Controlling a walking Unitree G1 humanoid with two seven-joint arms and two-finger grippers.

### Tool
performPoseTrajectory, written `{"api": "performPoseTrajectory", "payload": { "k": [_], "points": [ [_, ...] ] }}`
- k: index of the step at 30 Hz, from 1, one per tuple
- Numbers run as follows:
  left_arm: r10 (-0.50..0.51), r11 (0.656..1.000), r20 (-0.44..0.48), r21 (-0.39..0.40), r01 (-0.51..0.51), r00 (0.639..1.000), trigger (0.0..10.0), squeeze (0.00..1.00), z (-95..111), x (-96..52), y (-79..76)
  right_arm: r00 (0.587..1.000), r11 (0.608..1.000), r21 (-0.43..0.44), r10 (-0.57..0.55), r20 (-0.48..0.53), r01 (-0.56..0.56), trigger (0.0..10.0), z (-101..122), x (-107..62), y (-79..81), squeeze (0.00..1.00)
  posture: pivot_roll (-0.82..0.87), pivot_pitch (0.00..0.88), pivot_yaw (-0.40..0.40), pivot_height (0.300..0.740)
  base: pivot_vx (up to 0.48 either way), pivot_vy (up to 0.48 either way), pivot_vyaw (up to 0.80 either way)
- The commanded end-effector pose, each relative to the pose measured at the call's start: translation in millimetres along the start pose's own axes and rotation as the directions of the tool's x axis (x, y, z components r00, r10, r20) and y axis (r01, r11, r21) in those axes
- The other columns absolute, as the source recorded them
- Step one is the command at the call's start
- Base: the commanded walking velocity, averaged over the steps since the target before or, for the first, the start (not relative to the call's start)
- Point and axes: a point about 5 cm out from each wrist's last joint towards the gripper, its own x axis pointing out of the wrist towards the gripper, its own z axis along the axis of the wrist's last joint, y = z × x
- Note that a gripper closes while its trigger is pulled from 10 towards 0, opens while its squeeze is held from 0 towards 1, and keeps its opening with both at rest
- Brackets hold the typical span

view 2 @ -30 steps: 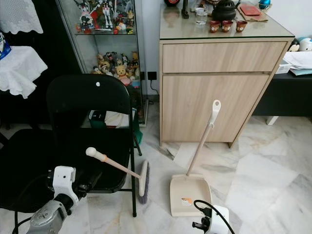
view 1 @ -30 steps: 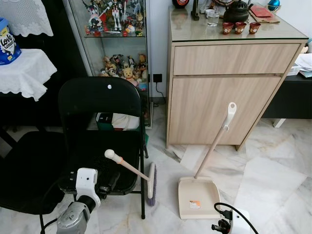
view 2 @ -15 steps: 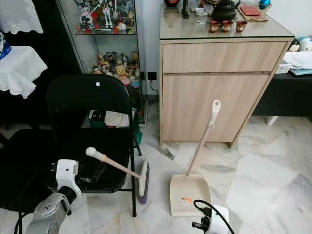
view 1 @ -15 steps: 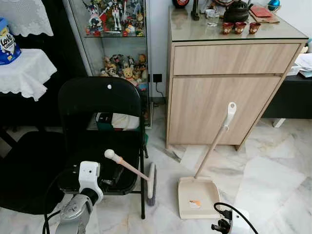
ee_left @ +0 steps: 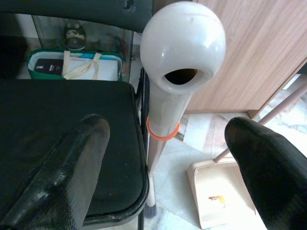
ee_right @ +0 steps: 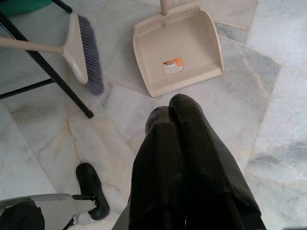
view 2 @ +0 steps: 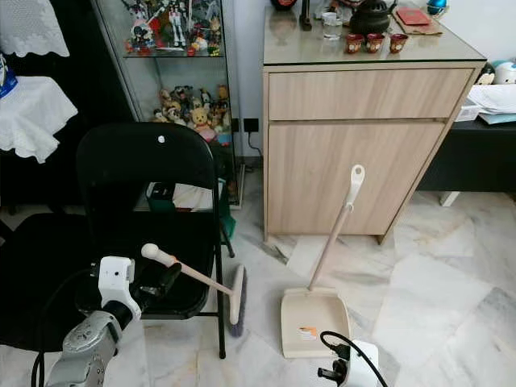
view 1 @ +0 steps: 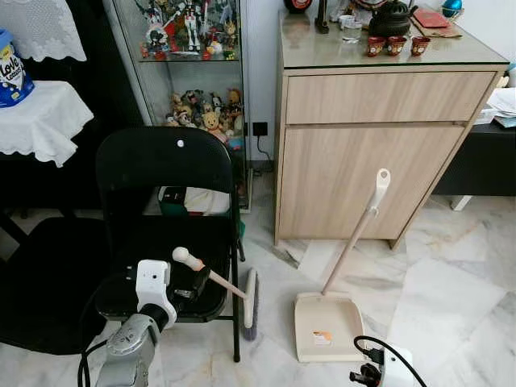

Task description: Sweep floor

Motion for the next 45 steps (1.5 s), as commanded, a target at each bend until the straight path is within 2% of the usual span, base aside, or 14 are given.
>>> {"api": "performPoseTrajectory", "payload": {
  "k": [1, 2, 3, 12, 17, 22, 25, 27, 30, 45],
  "points": [
    [0.018, 1.000, -0.025, -0.011, -0.018, 1.000, 10.0, 1.00, -2.5, 0.8, 2.8, 1.000, 1.000, -0.001, 0.000, -0.019, 0.000, 10.0, -5.2, -1.4, -1.0, 0.00, 0.00, 0.024, 0.031, 0.740, 0.000, 0.000, 0.00],
    [0.034, 0.999, -0.025, -0.019, -0.035, 0.999, 10.0, 0.90, -2.3, 2.1, 3.3, 1.000, 1.000, -0.001, 0.000, -0.019, 0.000, 10.0, -5.0, -1.5, -1.4, 0.00, 0.00, 0.023, 0.031, 0.740, 0.000, 0.000, 0.00],
    [0.037, 0.999, -0.026, -0.024, -0.038, 0.999, 10.0, 0.00, -2.2, 3.4, 2.8, 1.000, 1.000, 0.000, 0.000, -0.018, 0.000, 10.0, -4.7, -1.5, -1.7, 0.00, 0.00, 0.022, 0.031, 0.740, 0.000, 0.000, 0.00],
    [0.097, 0.992, -0.031, -0.075, -0.099, 0.995, 10.0, 0.00, -1.1, 15.2, 1.6, 1.000, 1.000, 0.003, 0.000, -0.013, 0.000, 10.0, -3.4, -0.3, 2.1, 0.00, -0.01, 0.022, 0.035, 0.740, 0.000, 0.000, 0.00],
    [0.119, 0.991, -0.039, -0.060, -0.121, 0.992, 10.0, 0.00, -1.1, 18.6, 2.4, 1.000, 1.000, 0.004, 0.003, -0.028, -0.003, 10.0, -8.0, 0.7, 12.2, 0.00, -0.01, 0.024, 0.036, 0.740, 0.000, 0.000, 0.00],
    [0.162, 0.985, -0.038, -0.056, -0.164, 0.986, 10.0, 0.00, -1.0, 21.6, 5.8, 0.999, 1.000, 0.005, 0.004, -0.037, -0.004, 10.0, -10.7, 0.4, 14.3, 0.00, -0.01, 0.025, 0.037, 0.740, 0.000, 0.000, 0.00],
    [0.167, 0.984, -0.039, -0.054, -0.169, 0.985, 10.0, 0.00, -0.9, 23.1, 5.5, 0.999, 1.000, 0.008, 0.000, -0.040, 0.000, 10.0, -11.8, -0.3, 12.3, 0.00, -0.01, 0.025, 0.036, 0.740, 0.000, 0.000, 0.00],
    [0.188, 0.980, -0.033, -0.060, -0.190, 0.982, 10.0, 0.00, -1.1, 23.8, 6.9, 0.999, 1.000, 0.016, -0.017, -0.042, 0.018, 10.0, -12.6, -2.5, 1.8, 0.00, -0.01, 0.027, 0.037, 0.740, 0.000, 0.000, 0.00],
    [0.200, 0.976, -0.022, -0.081, -0.201, 0.980, 10.0, 0.00, 0.1, 24.6, 7.5, 0.999, 1.000, 0.017, -0.022, -0.040, 0.023, 10.0, -11.9, -3.2, -2.1, 0.00, -0.01, 0.027, 0.037, 0.740, 0.000, 0.000, 0.00],
    [0.166, 0.981, 0.017, -0.109, -0.163, 0.986, 10.0, 0.00, 7.6, 30.1, 3.7, 0.999, 1.000, 0.016, -0.016, -0.034, 0.017, 10.0, -9.9, -2.3, -0.5, 0.00, -0.01, 0.031, 0.034, 0.740, 0.000, 0.000, 0.00]
  ]
}}
